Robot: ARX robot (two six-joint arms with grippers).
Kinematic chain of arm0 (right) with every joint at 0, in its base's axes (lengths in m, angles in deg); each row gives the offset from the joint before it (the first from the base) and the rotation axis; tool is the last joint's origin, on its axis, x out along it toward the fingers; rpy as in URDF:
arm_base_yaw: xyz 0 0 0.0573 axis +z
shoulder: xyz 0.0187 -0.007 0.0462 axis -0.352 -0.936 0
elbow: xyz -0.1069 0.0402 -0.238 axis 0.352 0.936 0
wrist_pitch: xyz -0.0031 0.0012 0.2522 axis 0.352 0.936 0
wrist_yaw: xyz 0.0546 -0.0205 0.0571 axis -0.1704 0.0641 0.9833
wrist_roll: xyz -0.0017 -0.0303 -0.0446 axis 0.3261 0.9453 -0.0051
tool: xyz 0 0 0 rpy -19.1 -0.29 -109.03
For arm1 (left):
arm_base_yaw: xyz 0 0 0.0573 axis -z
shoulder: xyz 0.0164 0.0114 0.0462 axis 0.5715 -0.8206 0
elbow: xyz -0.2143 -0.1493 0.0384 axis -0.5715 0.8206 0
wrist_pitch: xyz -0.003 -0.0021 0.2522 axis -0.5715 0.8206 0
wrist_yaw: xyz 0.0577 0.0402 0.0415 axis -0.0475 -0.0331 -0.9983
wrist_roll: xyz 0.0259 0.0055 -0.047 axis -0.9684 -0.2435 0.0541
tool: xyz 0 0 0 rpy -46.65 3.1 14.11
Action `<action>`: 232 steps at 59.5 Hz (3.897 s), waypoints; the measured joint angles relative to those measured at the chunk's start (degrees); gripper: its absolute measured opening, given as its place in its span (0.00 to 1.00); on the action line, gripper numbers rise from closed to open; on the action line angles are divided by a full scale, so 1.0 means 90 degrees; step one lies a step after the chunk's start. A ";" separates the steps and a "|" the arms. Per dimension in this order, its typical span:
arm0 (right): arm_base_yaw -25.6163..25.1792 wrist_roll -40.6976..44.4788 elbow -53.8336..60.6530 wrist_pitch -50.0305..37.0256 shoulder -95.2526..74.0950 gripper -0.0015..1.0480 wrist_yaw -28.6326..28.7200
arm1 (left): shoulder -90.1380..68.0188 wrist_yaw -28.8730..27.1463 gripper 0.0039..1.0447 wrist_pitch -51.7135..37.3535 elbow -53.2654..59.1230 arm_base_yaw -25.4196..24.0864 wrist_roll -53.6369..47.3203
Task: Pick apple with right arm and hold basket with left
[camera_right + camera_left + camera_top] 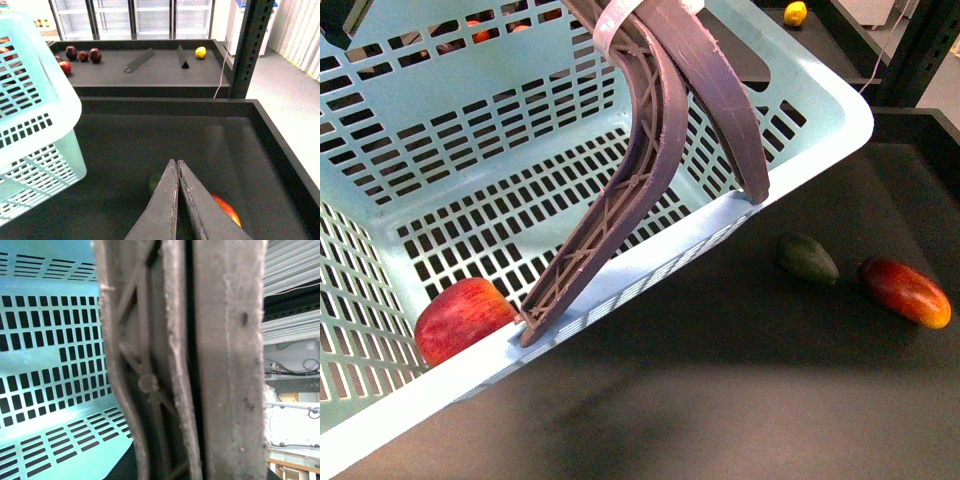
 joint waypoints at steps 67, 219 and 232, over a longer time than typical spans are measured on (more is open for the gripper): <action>-0.0034 0.0002 0.0078 0.3594 0.3900 0.02 0.0034 | 0.0000 0.0000 0.13 0.0000 0.0000 0.0000 0.0002; -0.0034 0.0002 0.0078 0.5141 0.5416 0.92 0.0036 | -0.1972 -0.0556 0.13 -0.0049 0.0423 -0.3359 0.3240; -0.0034 0.0002 0.0078 0.5141 0.5413 0.92 0.0036 | -0.1972 -0.0546 0.38 0.0277 0.0406 -0.3317 0.3220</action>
